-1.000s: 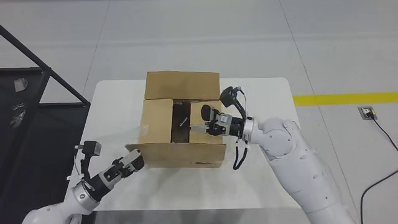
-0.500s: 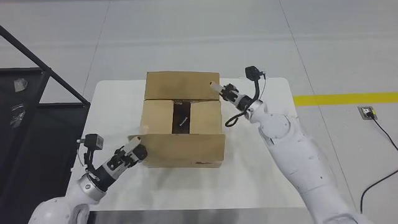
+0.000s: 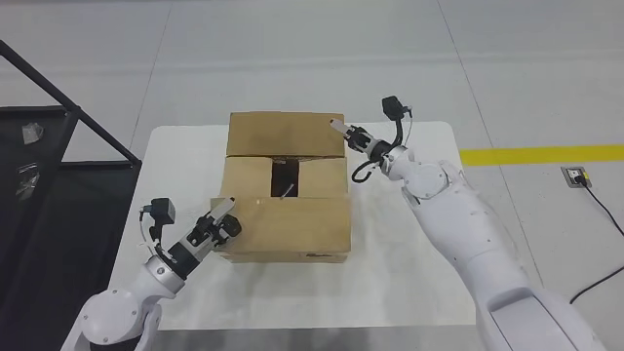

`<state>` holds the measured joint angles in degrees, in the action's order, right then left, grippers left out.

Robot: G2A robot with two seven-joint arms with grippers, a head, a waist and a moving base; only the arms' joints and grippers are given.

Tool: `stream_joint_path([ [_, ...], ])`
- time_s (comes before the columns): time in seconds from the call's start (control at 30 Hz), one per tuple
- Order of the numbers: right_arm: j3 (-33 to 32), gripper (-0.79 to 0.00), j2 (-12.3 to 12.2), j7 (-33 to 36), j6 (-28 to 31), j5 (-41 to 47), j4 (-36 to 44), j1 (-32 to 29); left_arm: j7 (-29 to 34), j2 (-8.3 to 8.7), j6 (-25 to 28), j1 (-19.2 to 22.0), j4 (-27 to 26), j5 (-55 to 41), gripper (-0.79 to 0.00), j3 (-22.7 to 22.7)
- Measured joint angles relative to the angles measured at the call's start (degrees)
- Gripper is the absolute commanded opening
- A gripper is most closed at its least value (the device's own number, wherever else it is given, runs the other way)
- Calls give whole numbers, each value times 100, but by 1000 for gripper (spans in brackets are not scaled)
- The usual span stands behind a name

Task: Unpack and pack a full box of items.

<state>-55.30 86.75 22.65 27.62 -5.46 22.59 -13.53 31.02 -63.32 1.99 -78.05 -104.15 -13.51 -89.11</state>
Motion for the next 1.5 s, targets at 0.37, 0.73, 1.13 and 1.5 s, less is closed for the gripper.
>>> stream_joint_path([
  [0.37,-238,0,181,1052,1175,998,-727,303,-106,-12,-22,118,119,85,0,113],
  [0.73,-582,0,38,2863,2354,1853,-684,267,-222,-21,-6,166,174,158,0,157],
  [1.13,-517,0,-122,4429,973,2495,129,-2,-609,-63,-27,290,260,481,0,428],
  [1.5,-368,0,-129,4935,467,2815,618,-267,-1015,-113,-19,384,319,807,0,662],
])
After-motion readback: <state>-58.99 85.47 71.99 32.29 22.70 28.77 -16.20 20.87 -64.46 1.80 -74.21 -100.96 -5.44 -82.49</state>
